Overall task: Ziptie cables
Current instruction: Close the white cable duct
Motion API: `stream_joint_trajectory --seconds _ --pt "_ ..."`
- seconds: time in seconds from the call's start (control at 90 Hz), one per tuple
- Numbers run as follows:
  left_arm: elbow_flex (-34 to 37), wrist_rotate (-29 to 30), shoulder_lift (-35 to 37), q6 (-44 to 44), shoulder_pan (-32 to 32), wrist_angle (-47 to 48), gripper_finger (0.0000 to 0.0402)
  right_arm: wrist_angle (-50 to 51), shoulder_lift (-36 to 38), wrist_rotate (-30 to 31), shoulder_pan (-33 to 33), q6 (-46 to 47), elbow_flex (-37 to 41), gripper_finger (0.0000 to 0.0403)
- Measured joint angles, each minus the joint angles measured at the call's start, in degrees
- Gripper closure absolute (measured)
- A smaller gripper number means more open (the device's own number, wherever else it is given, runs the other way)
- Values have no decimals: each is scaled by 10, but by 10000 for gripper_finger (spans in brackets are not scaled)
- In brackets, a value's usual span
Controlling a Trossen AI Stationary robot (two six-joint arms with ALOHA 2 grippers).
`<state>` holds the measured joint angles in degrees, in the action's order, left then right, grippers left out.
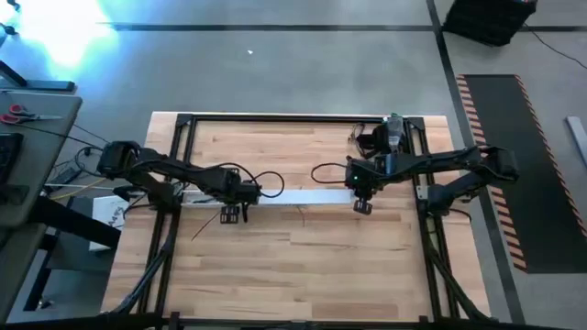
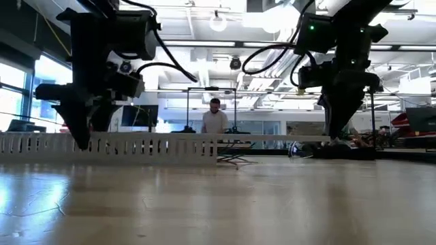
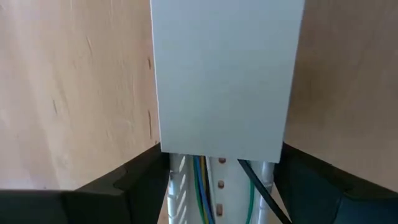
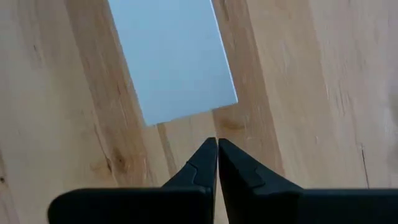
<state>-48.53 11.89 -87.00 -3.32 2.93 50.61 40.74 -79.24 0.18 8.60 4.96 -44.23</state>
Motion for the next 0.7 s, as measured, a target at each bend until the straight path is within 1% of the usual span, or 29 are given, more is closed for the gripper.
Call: stream_joint_trajectory --seconds 0.067,0.167,0.256,0.356,0.444,0.7 --pt "0 -2 0 12 1 -22 165 11 0 13 0 1 0 403" --pt "0 -9 0 20 1 -69 177 44 0 14 0 0 0 403" --pt "0 -7 0 13 1 -98 182 96 2 18 0 6 0 403" --pt "0 -11 0 6 1 -120 181 157 8 47 0 29 1 403" --pt "-8 -25 0 6 1 -116 173 193 19 69 0 46 1 403" --pt "-28 -19 0 19 -8 -114 125 199 49 57 -10 93 1 403"
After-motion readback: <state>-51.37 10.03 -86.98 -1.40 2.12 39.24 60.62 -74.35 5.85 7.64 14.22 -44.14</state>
